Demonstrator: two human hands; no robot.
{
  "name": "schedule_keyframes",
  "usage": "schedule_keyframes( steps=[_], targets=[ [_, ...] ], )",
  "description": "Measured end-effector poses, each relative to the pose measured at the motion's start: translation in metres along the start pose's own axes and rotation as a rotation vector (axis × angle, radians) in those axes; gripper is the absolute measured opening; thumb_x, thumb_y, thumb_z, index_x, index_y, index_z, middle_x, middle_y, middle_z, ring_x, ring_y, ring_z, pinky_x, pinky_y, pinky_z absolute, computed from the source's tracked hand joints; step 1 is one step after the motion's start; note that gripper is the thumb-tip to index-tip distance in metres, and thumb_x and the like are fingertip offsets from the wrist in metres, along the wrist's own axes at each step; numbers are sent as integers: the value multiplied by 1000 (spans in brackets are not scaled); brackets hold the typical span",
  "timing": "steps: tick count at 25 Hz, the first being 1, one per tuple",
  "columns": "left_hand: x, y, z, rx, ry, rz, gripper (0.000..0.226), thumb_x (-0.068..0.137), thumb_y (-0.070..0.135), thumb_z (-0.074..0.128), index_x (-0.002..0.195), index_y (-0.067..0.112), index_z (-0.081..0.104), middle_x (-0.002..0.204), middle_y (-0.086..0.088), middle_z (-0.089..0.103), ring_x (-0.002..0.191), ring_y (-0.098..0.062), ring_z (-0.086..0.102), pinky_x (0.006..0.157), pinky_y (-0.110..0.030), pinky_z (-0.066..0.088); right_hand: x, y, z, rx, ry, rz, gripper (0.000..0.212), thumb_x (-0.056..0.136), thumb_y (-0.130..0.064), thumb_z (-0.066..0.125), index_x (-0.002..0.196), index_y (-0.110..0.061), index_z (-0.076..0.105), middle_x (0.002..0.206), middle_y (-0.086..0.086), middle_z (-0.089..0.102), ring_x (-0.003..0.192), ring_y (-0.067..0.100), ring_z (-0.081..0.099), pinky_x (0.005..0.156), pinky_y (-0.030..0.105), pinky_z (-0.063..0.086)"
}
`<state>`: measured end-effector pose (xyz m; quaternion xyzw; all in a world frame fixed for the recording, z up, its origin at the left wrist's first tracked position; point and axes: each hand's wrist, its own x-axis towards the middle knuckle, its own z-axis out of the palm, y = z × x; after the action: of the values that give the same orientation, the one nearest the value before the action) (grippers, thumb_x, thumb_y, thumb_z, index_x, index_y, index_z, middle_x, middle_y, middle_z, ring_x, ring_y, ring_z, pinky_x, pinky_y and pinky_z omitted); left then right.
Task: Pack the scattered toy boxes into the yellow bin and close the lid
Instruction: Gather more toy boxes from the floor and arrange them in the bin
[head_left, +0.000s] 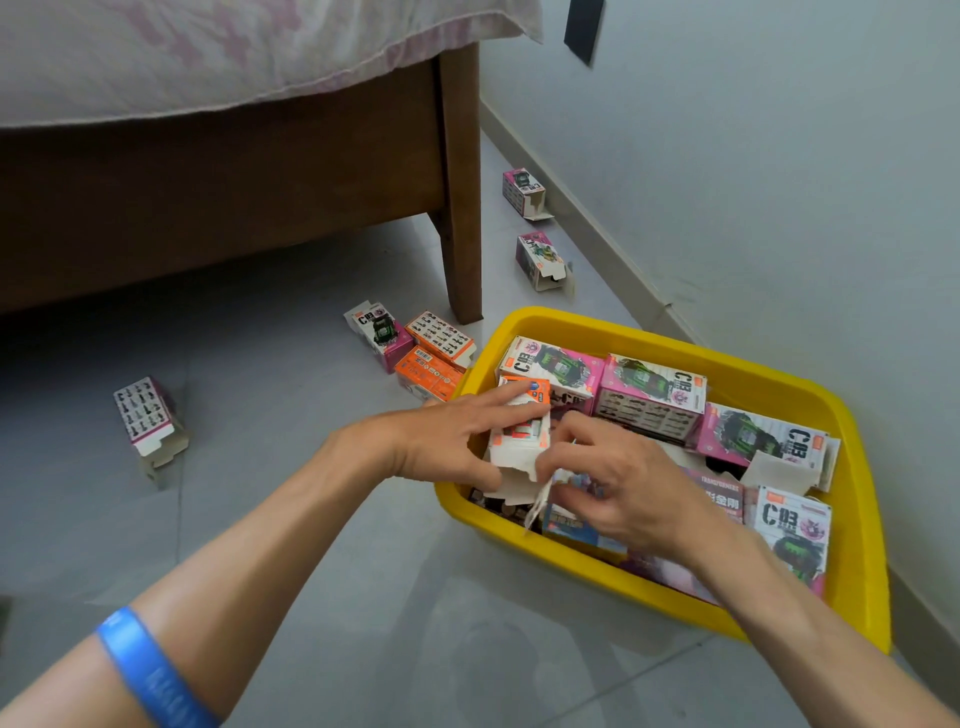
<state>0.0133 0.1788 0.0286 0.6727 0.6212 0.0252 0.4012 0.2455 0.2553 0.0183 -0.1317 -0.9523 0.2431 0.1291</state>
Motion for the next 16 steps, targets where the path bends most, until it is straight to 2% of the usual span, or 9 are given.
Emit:
schedule_keyframes(
  steps=[2, 4, 6, 8, 10, 12, 14, 16],
  targets=[
    [5, 2, 4, -11, 80, -26, 67, 91, 65, 51, 148, 61, 14, 161, 30, -5, 149, -5, 3, 122, -49, 12, -1, 9, -9, 85, -70, 62, 10, 87, -32, 67, 97, -31, 66, 104, -14, 56, 93, 5, 53, 74, 34, 51],
    [11, 6, 14, 122, 209, -36, 59, 92, 70, 42, 145, 58, 21, 164, 21, 3, 150, -13, 11, 119, -56, 12, -3, 14, -8, 95, -105, 95, 11, 88, -38, 65, 96, -30, 63, 104, -14, 55, 95, 8, 53, 78, 38, 50],
    [15, 10, 24, 292, 274, 6, 52, 95, 64, 42, 144, 54, 26, 165, 12, 8, 148, -21, 22, 118, -58, 16, -5, 12, 2, 58, -94, 95, 13, 91, -36, 67, 93, -24, 62, 99, -11, 55, 90, 14, 54, 77, 43, 47],
    [14, 8, 29, 380, 307, 47, 48, 97, 51, 48, 143, 51, 31, 165, 9, 11, 146, -23, 28, 117, -57, 20, -5, 7, 11, -12, -49, 89, 15, 93, -37, 65, 90, -22, 62, 95, -9, 57, 86, 17, 53, 73, 42, 43],
    [10, 2, 25, 317, 299, 56, 50, 97, 44, 53, 143, 50, 36, 165, 13, 11, 147, -20, 25, 118, -52, 21, -2, -2, 20, -166, 33, 79, 17, 93, -38, 64, 88, -22, 61, 94, -5, 61, 83, 22, 55, 69, 39, 40],
    [6, 0, 16, 179, 208, 34, 50, 95, 49, 51, 143, 52, 38, 164, 20, 9, 148, -14, 19, 117, -48, 19, 3, -15, 32, -295, 139, 141, 20, 88, -33, 71, 85, -16, 60, 86, 3, 63, 76, 28, 59, 63, 40, 41],
    [4, 3, 9, 142, 145, 22, 48, 93, 54, 50, 140, 51, 42, 162, 23, 11, 146, -14, 21, 115, -45, 22, 12, -29, 42, -276, 230, 277, 26, 81, -28, 78, 86, -14, 56, 74, 7, 63, 67, 32, 59, 57, 39, 41],
    [2, 8, 8, 201, 189, 40, 49, 89, 58, 56, 136, 46, 47, 159, 21, 20, 138, -17, 32, 110, -42, 33, 22, -33, 39, -76, 203, 380, 33, 81, -27, 74, 96, -20, 46, 76, 5, 66, 72, 32, 61, 59, 40, 45]
  ],
)
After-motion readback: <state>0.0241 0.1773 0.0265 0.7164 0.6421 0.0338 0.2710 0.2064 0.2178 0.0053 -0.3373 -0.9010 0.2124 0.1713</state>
